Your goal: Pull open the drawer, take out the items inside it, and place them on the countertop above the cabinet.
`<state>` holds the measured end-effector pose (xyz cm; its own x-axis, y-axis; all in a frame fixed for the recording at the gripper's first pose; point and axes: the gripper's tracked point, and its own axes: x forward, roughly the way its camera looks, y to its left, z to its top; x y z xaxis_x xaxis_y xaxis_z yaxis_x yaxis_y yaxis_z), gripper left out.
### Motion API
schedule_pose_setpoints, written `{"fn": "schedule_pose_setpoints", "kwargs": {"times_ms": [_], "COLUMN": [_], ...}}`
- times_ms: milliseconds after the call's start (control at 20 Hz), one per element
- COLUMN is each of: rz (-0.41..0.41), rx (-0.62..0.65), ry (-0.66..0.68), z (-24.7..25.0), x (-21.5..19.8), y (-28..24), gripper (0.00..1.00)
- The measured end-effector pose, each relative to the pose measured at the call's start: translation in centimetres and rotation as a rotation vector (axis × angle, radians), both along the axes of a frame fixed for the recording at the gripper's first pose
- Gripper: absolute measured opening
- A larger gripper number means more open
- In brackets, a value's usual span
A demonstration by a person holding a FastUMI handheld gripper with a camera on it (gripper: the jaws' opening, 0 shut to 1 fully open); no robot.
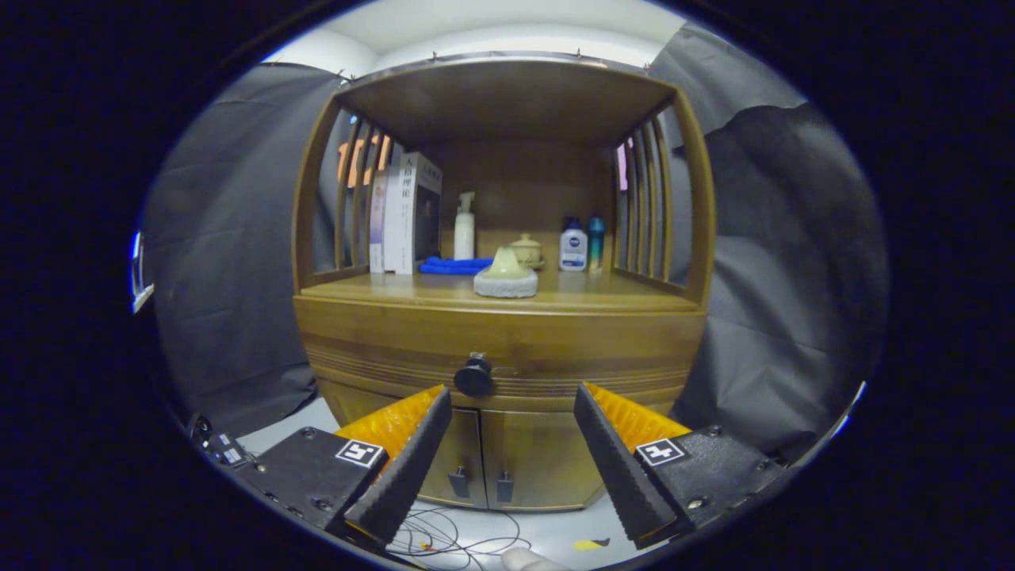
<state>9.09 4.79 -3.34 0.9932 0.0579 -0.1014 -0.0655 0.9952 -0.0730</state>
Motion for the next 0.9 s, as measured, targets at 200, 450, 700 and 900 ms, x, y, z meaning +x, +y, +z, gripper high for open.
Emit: {"fn": "schedule_pose_setpoints", "kwargs": {"times_ms": [200,450,700,900], "rz": [-0.026,-0.082,-0.103,-0.097], "rx": [0.022,0.044,0.043,0.047], "ry": [-0.055,-0.084,-0.094,-0.091], "z": [2.2,3.1,3.2,3.3], "x": [-4.7,-8.6,-10.7,-11.1], "y": [-3.1,-7.0,-8.6,-8.5], "gripper": [1.00,1.00,1.00,1.00]}}
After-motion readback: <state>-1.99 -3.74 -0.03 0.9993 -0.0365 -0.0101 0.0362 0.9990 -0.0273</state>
